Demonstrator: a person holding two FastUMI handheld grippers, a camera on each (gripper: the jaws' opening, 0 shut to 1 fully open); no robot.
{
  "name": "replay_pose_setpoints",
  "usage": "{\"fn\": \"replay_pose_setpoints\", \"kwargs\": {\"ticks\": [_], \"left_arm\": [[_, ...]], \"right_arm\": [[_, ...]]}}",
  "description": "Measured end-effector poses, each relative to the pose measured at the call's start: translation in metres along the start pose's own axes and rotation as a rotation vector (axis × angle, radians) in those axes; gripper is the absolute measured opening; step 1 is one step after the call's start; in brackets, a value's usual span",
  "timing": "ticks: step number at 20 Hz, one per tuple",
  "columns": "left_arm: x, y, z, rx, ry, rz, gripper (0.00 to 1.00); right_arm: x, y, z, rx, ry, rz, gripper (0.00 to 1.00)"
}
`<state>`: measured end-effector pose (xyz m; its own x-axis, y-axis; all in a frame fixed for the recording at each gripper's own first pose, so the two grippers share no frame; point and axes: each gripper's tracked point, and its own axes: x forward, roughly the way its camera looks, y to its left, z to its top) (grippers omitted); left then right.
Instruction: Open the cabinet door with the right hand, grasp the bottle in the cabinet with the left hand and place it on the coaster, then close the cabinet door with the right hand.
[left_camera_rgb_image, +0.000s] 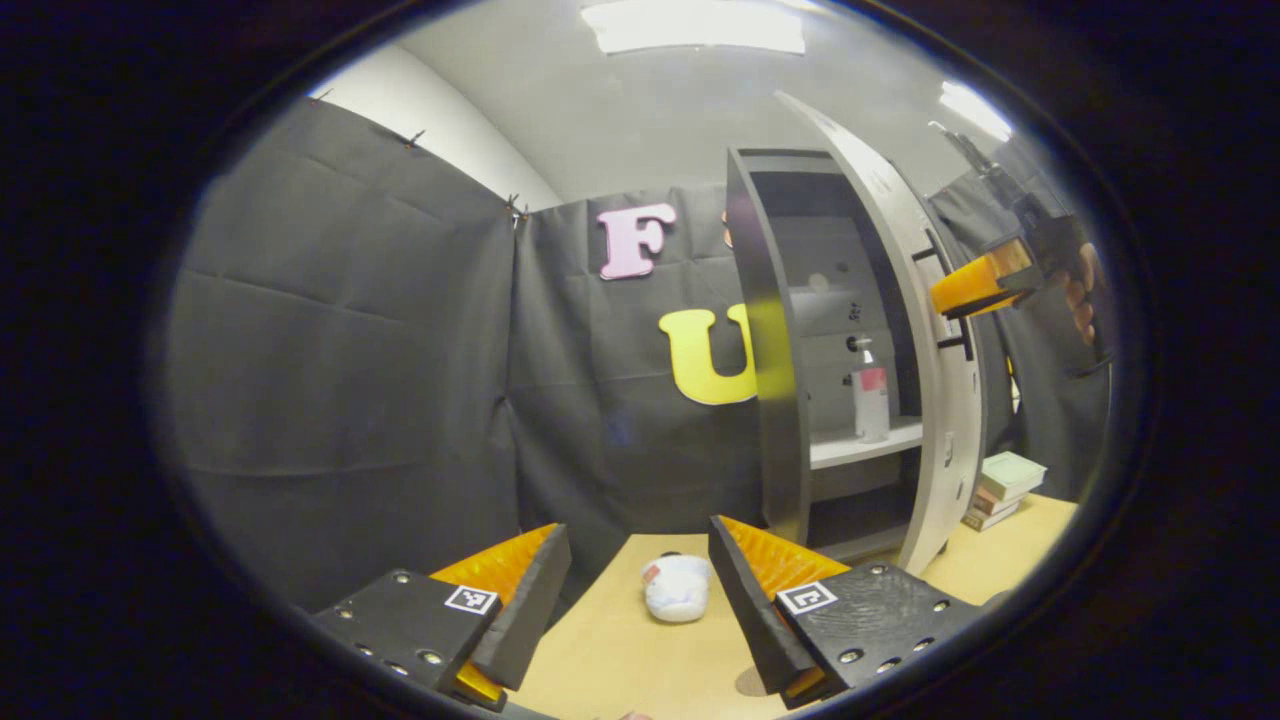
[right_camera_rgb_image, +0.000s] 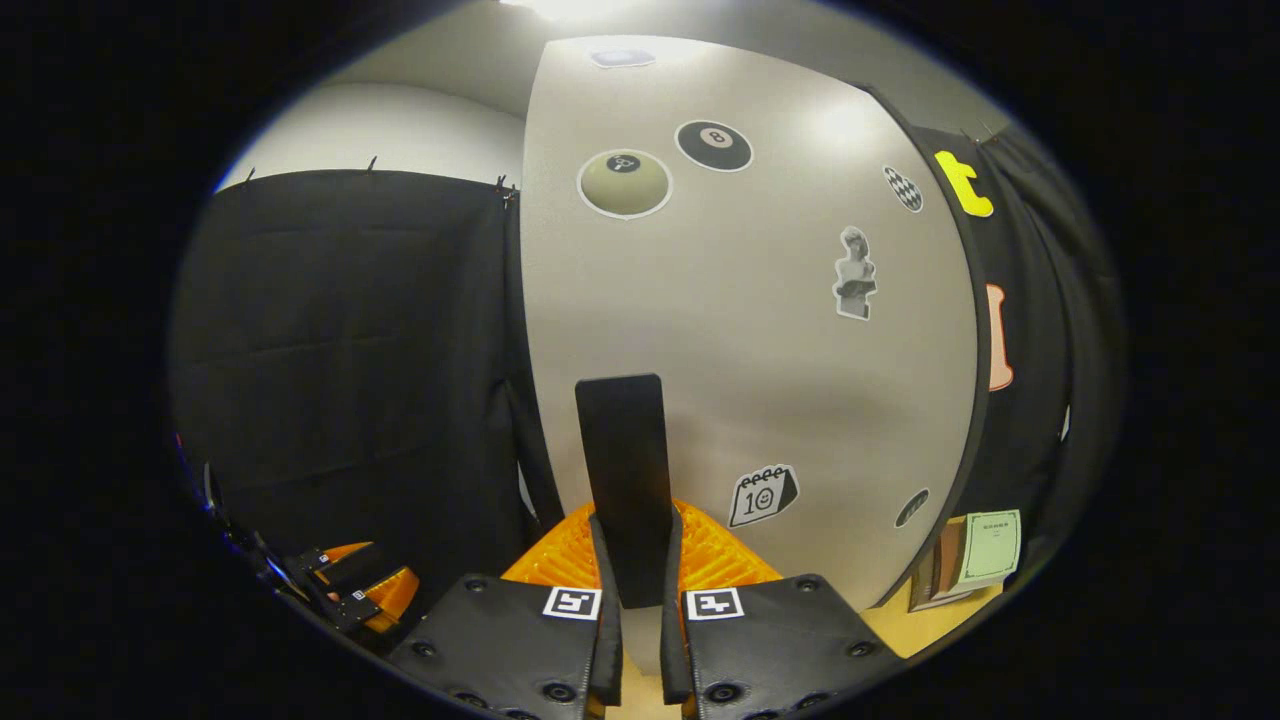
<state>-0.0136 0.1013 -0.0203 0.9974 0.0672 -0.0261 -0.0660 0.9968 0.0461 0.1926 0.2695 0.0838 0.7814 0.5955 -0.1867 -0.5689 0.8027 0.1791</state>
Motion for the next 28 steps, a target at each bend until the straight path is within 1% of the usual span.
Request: {"fn": "replay_pose_setpoints", "kwargs": {"ticks": [2,3,6,10,13,14,17,18,19,21,22,23,24,26,28], "left_arm": [[0.000,-0.022,0.004,0.002,0.000,-0.019,0.86],[0.001,-0.032,0.007,0.005,-0.005,-0.026,0.84],[0.005,-0.069,0.011,0.005,-0.011,-0.061,0.86],[0.008,-0.117,0.016,0.002,-0.013,-0.108,0.86],[0.009,-0.151,0.021,0.002,-0.019,-0.140,0.84],[0.010,-0.162,0.021,0.001,-0.020,-0.154,0.86],[0.007,-0.195,0.030,-0.001,-0.029,-0.187,0.86],[0.005,-0.204,0.034,0.000,-0.032,-0.193,0.86],[0.002,-0.213,0.036,0.001,-0.036,-0.199,0.84],[-0.004,-0.227,0.041,0.005,-0.041,-0.204,0.84],[-0.006,-0.232,0.040,0.008,-0.042,-0.204,0.84],[-0.007,-0.237,0.040,0.008,-0.042,-0.204,0.84],[-0.009,-0.244,0.040,0.007,-0.038,-0.204,0.84],[-0.011,-0.259,0.040,0.002,-0.031,-0.205,0.86],[-0.016,-0.275,0.043,-0.001,-0.032,-0.206,0.84]], "right_arm": [[-0.008,-0.004,-0.002,-0.007,0.005,0.034,0.17],[-0.011,-0.007,-0.002,-0.006,0.006,0.055,0.17],[-0.017,-0.015,-0.003,0.003,0.010,0.100,0.17],[-0.032,-0.022,-0.003,-0.014,0.012,0.124,0.17],[-0.037,-0.030,-0.004,0.013,0.005,0.136,0.17],[-0.038,-0.033,-0.004,0.015,0.001,0.138,0.17],[-0.046,-0.039,-0.005,-0.002,-0.007,0.134,0.17],[-0.050,-0.042,-0.005,-0.008,-0.008,0.131,0.17],[-0.055,-0.044,-0.005,-0.012,-0.010,0.127,0.17],[-0.061,-0.050,-0.005,-0.016,-0.017,0.117,0.17],[-0.067,-0.055,-0.004,-0.016,-0.023,0.108,0.17],[-0.074,-0.061,-0.004,-0.021,-0.030,0.100,0.14],[-0.080,-0.065,-0.004,-0.024,-0.036,0.092,0.17],[-0.090,-0.072,-0.004,-0.033,-0.050,0.073,0.17],[-0.097,-0.082,-0.003,-0.049,-0.061,0.037,0.18]]}}
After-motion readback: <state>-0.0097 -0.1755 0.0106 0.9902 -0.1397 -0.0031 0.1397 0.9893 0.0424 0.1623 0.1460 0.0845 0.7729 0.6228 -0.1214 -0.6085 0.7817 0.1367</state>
